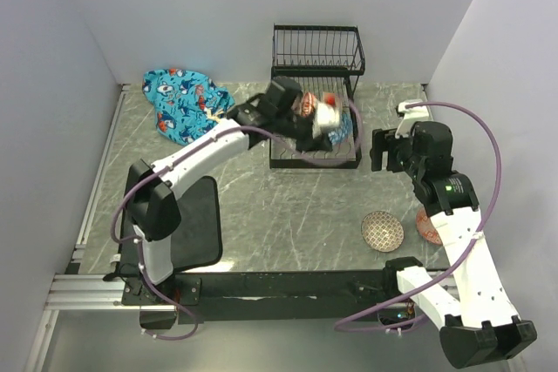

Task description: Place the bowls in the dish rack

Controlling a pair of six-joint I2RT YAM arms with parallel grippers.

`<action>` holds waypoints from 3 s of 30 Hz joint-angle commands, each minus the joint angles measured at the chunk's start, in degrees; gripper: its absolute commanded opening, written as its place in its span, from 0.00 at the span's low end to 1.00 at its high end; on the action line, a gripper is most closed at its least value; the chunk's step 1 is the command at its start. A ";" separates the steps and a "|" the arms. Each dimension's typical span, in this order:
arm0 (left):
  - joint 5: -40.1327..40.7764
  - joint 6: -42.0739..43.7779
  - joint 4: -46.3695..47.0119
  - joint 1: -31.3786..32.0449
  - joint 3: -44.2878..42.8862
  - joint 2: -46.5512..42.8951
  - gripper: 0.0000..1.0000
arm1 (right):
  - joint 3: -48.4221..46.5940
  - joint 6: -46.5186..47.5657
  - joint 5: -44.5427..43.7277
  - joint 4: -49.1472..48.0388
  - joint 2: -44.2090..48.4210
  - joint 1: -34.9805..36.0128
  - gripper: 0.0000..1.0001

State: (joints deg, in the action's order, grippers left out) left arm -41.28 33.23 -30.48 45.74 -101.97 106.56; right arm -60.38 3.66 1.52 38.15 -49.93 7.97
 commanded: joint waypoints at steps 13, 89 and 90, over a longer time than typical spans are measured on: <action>3.30 -91.31 67.13 -6.10 1.96 14.98 0.01 | -1.32 -1.64 -1.43 -1.68 -1.66 -5.24 0.88; 14.31 -98.38 47.01 -14.70 16.43 3.68 0.69 | 3.06 9.26 5.60 12.02 -6.42 -1.83 0.86; 13.77 -97.40 46.83 -15.75 17.76 2.09 0.69 | 2.99 9.52 5.86 13.77 -6.67 0.88 0.86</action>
State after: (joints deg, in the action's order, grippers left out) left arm -22.70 -70.35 15.84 33.56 -89.23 118.26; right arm -60.47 8.64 5.02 43.24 -58.24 2.37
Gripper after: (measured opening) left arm 0.688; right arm 0.858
